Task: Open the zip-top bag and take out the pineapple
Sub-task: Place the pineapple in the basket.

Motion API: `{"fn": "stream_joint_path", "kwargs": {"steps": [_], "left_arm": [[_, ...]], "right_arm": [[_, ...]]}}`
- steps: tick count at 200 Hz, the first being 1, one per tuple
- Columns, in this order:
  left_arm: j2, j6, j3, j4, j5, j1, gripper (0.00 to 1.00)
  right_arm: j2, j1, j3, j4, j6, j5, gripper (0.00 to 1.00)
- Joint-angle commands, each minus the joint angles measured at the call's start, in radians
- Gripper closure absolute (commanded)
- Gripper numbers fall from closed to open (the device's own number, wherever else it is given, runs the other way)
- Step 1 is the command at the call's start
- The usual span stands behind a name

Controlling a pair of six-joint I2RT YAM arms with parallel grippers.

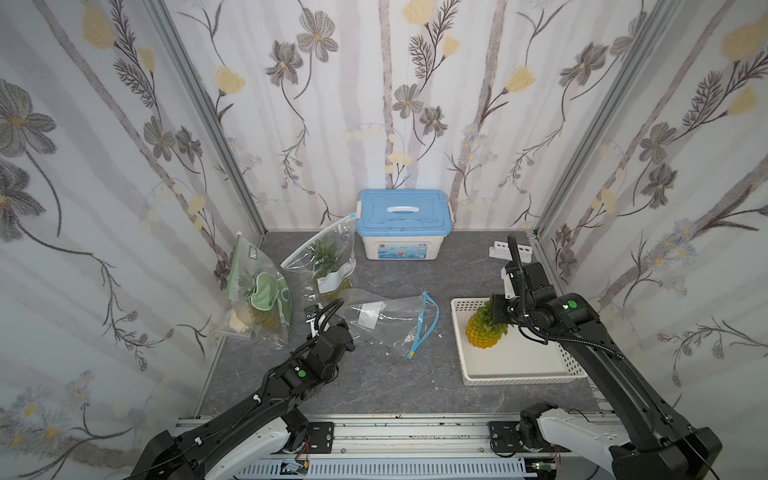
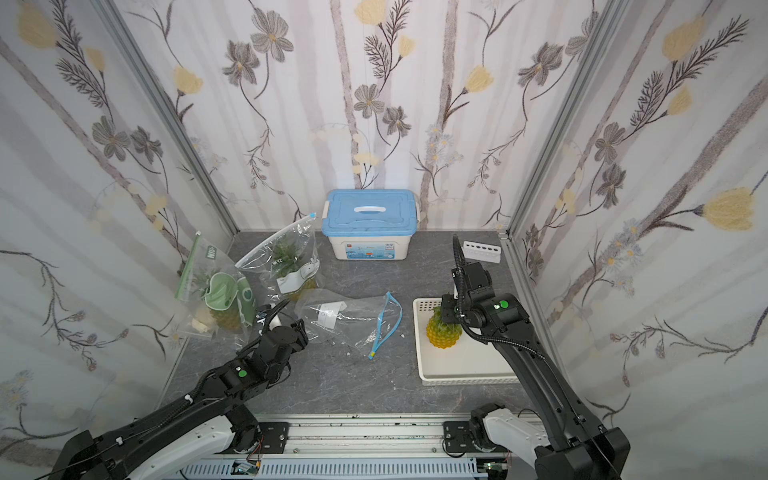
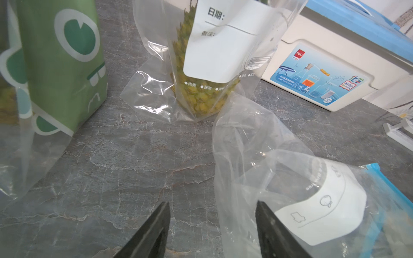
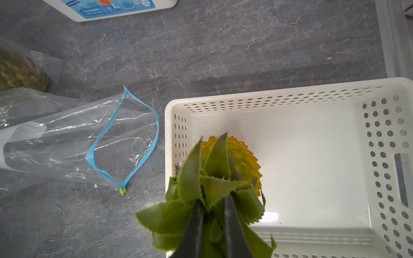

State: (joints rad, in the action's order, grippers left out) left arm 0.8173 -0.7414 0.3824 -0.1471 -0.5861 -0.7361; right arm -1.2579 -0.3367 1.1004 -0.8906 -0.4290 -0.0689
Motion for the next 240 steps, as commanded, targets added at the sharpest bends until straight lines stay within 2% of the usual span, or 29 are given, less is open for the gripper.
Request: {"fn": "stream_joint_path", "kwargs": {"steps": [1, 137, 191, 210, 240], "left_arm": [[-0.008, -0.025, 0.013, -0.045, -0.011, -0.003, 0.34], [-0.140, -0.044, -0.024, -0.119, -0.021, -0.017, 0.30], [-0.174, -0.023, -0.001, -0.136, -0.009, -0.017, 0.28], [-0.179, -0.009, 0.019, -0.144, -0.002, -0.018, 0.28], [-0.192, 0.030, 0.076, -0.164, 0.002, -0.018, 0.27]], "right_arm": [[-0.022, 0.006, -0.007, 0.146, 0.000, 0.027, 1.00], [-0.179, 0.022, 0.076, 0.203, 0.041, -0.002, 1.00], [-0.127, 0.019, 0.064, 0.187, 0.035, 0.017, 0.64], [-0.103, 0.015, 0.075, 0.167, 0.038, 0.028, 0.56], [-0.070, -0.002, 0.112, 0.127, 0.037, 0.019, 0.54]]}}
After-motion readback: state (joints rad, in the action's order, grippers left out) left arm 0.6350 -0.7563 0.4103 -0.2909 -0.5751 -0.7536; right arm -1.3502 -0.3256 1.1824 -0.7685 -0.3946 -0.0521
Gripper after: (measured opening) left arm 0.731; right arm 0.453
